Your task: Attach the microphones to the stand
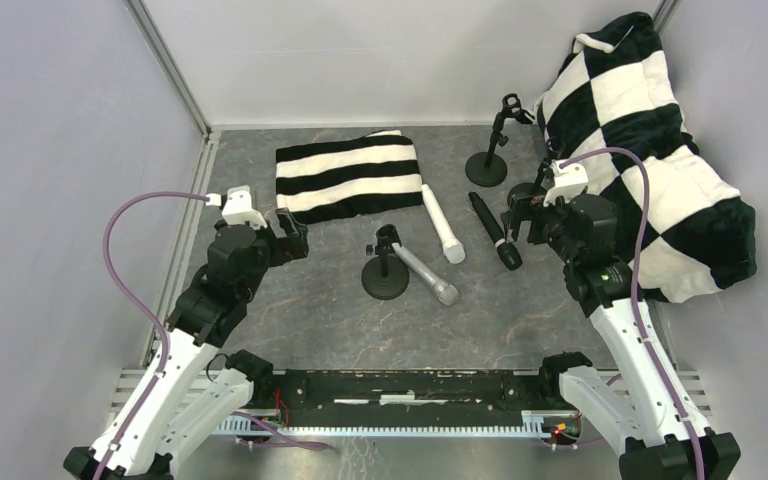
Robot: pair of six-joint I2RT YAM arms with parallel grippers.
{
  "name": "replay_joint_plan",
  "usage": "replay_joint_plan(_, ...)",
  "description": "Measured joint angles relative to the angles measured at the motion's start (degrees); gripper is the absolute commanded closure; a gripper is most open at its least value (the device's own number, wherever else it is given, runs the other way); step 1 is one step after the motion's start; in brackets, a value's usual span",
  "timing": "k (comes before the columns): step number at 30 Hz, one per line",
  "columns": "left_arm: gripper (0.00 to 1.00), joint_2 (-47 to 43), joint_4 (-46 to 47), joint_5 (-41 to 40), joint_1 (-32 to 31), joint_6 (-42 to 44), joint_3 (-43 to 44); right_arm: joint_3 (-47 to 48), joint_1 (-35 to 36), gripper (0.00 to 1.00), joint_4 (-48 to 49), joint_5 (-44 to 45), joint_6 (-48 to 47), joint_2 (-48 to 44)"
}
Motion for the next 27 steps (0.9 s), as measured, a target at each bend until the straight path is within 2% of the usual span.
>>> replay_joint_plan(16,0.0,-1.9,0.3,-0.4,0.0,0.0,-1.1,-1.4,1.2,0.06,0.9,-4.6,0.9,3.7)
replay_joint_plan(22,0.0,-3.3,0.3,-0.4,0.0,0.1,-1.7,-1.4,10.1,0.07,0.9,-3.1,0.9,6.7)
replay_joint_plan(27,0.0,-2.5,0.3,-0.4,0.0,0.1,-1.7,-1.4,16.6,0.13,1.4,-5.2,-0.4,12.0)
